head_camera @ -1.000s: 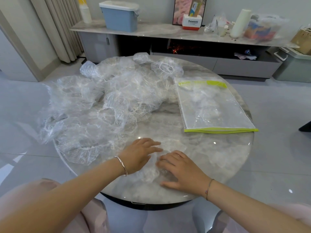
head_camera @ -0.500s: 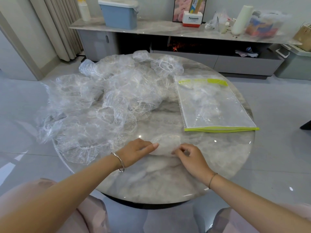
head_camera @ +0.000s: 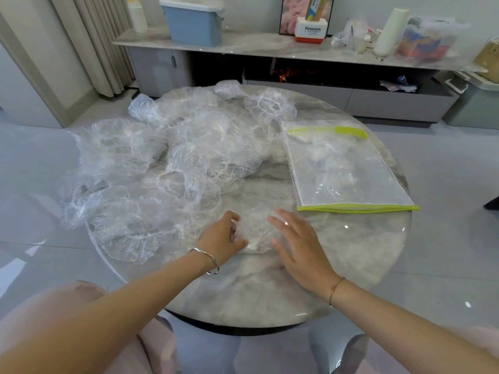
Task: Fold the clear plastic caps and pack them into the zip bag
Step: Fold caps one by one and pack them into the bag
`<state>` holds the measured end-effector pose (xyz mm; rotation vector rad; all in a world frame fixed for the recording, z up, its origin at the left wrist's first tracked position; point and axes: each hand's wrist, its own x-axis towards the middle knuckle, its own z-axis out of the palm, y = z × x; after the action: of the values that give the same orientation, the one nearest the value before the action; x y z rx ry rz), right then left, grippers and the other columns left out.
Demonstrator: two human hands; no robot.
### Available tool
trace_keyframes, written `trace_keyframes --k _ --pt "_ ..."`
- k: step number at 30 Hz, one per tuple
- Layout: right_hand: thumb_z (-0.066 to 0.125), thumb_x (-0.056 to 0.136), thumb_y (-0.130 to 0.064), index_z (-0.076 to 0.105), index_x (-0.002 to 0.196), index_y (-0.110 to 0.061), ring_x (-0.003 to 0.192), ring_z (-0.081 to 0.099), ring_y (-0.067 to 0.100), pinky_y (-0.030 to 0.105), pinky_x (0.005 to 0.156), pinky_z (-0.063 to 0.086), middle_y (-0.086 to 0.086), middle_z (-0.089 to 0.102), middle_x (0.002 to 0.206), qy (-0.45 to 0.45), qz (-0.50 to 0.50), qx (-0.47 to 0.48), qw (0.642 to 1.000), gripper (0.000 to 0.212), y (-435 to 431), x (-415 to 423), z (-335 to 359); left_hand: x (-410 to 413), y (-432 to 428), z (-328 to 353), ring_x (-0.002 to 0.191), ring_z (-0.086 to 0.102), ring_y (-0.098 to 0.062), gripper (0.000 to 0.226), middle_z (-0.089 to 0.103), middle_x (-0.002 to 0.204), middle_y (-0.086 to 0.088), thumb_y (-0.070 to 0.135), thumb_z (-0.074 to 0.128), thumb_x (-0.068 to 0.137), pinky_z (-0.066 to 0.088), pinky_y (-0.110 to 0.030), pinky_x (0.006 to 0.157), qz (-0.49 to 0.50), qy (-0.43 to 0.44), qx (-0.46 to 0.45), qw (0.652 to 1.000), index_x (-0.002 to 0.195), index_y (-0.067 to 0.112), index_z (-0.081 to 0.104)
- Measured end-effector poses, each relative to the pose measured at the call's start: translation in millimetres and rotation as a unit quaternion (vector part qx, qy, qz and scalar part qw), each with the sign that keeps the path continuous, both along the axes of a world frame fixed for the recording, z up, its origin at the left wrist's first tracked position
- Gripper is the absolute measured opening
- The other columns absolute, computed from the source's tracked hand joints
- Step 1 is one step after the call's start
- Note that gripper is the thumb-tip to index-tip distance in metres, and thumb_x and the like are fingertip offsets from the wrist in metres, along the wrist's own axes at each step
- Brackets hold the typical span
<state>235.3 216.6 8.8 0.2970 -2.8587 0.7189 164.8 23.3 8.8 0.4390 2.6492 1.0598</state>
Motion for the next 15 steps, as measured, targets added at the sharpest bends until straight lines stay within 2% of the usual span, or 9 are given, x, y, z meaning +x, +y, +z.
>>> trace_keyframes --k 2,3,5,6,8,10,12,15 --pt "0.011 0.094 -0.059 0.023 0.149 -0.03 0.144 -0.007 0.002 0.025 0.116 -0.011 -0.013 0.004 0.157 -0.063 0.051 0.066 0.995 0.063 -3 3 -7 3 -1 0 0.096 0.056 -0.012 0.063 0.049 0.11 0.006 0.029 0.069 0.082 0.048 -0.029 0.086 -0.026 0.076 -0.026 0.996 0.135 0.019 0.036" --pt "0.002 0.091 -0.064 0.018 0.15 -0.03 0.143 -0.013 0.001 0.025 0.115 -0.014 -0.014 -0.001 0.157 -0.08 0.062 0.092 0.991 0.07 -4 4 -12 3 -2 -1 0.112 0.051 -0.015 0.068 0.044 0.127 0.004 0.029 0.066 0.084 0.044 -0.031 0.095 -0.053 0.126 -0.051 0.989 0.141 0.021 0.031" --pt "-0.007 0.086 -0.064 0.01 0.151 -0.03 0.142 -0.016 0.002 0.027 0.115 -0.016 -0.013 -0.003 0.158 -0.104 0.071 0.129 0.984 0.075 -3 7 -18 2 -4 0 0.134 0.034 -0.018 0.061 0.029 0.149 0.003 0.029 0.052 0.091 0.025 -0.03 0.113 -0.14 0.215 -0.1 0.961 0.146 0.024 0.027" --pt "-0.007 0.085 -0.063 0.007 0.151 -0.029 0.142 -0.016 0.003 0.027 0.114 -0.016 -0.012 -0.004 0.158 -0.117 0.074 0.143 0.98 0.075 -1 8 -20 2 -4 0 0.14 0.025 -0.018 0.053 0.025 0.153 0.003 0.034 0.039 0.094 0.012 -0.029 0.116 -0.185 0.231 -0.123 0.947 0.146 0.025 0.028" --pt "-0.006 0.084 -0.062 0.004 0.151 -0.029 0.142 -0.015 0.004 0.025 0.113 -0.018 -0.013 -0.005 0.157 -0.133 0.075 0.154 0.976 0.076 0 8 -20 5 -4 0 0.145 0.008 -0.016 0.066 0.016 0.156 0.004 0.052 0.008 0.09 -0.005 -0.026 0.114 -0.249 0.222 -0.172 0.927 0.147 0.024 0.026" --pt "-0.007 0.083 -0.063 0.003 0.151 -0.028 0.143 -0.013 0.004 0.024 0.113 -0.019 -0.014 -0.006 0.156 -0.127 0.076 0.153 0.977 0.076 1 7 -20 8 -6 -3 0.145 -0.005 -0.014 0.083 0.005 0.158 0.005 0.066 -0.01 0.081 -0.014 -0.026 0.112 -0.28 0.193 -0.238 0.91 0.15 0.024 0.012" --pt "-0.006 0.083 -0.062 0.002 0.151 -0.029 0.14 -0.017 0.001 0.024 0.112 -0.02 -0.016 -0.009 0.154 -0.121 0.082 0.16 0.976 0.076 1 6 -17 8 -10 -4 0.145 -0.01 -0.015 0.09 -0.001 0.158 0.005 0.071 -0.014 0.076 -0.016 -0.028 0.112 -0.284 0.182 -0.284 0.898 0.15 0.024 0.004" --pt "-0.006 0.083 -0.062 0.004 0.151 -0.03 0.138 -0.018 -0.001 0.025 0.112 -0.021 -0.017 -0.011 0.152 -0.117 0.093 0.162 0.975 0.076 2 5 -17 6 -11 -2 0.145 -0.011 -0.019 0.083 -0.002 0.159 0.003 0.064 -0.004 0.079 -0.014 -0.035 0.115 -0.27 0.189 -0.343 0.879 0.151 0.023 0.002"
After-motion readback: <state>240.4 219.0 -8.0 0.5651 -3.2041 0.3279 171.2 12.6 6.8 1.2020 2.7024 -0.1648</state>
